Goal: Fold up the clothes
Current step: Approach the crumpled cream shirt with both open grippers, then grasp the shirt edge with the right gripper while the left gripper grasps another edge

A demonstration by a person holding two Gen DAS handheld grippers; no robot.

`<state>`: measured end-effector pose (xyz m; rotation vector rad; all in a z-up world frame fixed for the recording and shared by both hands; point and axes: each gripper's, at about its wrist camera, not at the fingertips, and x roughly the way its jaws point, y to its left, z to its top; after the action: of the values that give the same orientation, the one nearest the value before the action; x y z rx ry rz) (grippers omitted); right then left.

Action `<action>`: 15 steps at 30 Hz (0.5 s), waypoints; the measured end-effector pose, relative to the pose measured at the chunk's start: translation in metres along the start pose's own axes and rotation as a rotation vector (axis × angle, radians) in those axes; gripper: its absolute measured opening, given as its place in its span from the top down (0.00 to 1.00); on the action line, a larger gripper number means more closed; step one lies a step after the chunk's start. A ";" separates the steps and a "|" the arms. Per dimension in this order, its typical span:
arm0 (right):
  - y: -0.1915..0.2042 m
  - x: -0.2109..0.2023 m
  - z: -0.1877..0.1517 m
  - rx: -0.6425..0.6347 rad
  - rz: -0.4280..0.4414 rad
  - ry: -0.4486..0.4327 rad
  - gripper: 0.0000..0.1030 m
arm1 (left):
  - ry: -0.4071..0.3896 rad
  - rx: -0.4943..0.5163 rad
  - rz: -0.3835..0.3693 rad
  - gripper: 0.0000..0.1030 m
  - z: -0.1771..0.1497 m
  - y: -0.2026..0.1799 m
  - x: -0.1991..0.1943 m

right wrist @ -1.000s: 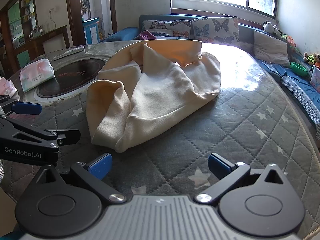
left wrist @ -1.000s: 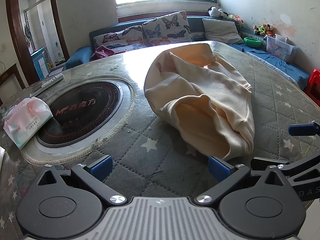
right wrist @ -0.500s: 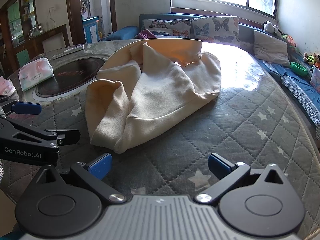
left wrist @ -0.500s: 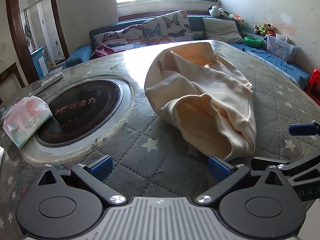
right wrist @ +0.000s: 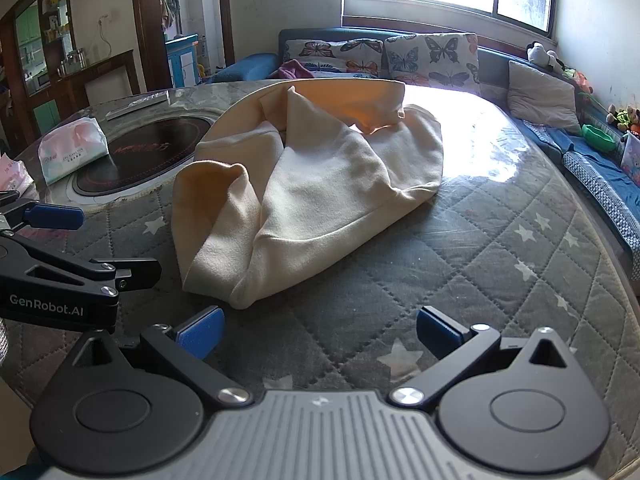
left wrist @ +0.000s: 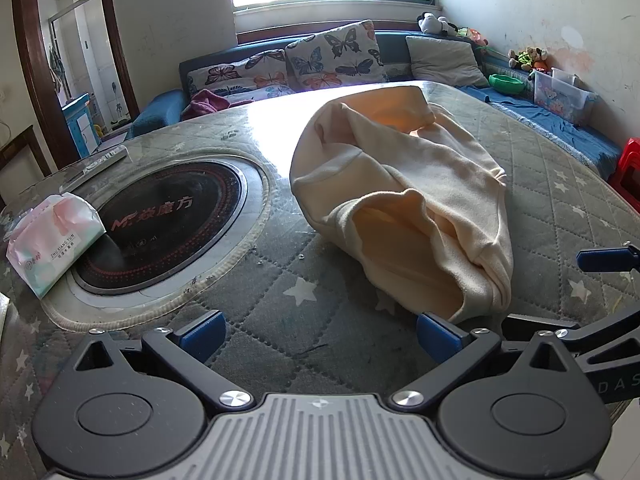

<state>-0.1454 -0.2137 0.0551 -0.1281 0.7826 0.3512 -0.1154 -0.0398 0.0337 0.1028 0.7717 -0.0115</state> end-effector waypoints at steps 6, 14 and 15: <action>0.000 0.000 0.000 0.002 0.003 -0.001 0.00 | -0.001 0.001 0.000 0.00 0.000 0.000 0.000; 0.000 0.000 0.003 0.004 0.013 -0.007 0.00 | -0.006 0.006 0.002 0.00 0.004 0.001 0.001; 0.000 0.001 0.004 0.002 0.014 -0.007 0.00 | -0.007 0.007 0.002 0.00 0.005 0.001 0.001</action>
<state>-0.1426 -0.2122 0.0574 -0.1192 0.7774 0.3640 -0.1116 -0.0388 0.0366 0.1100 0.7650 -0.0124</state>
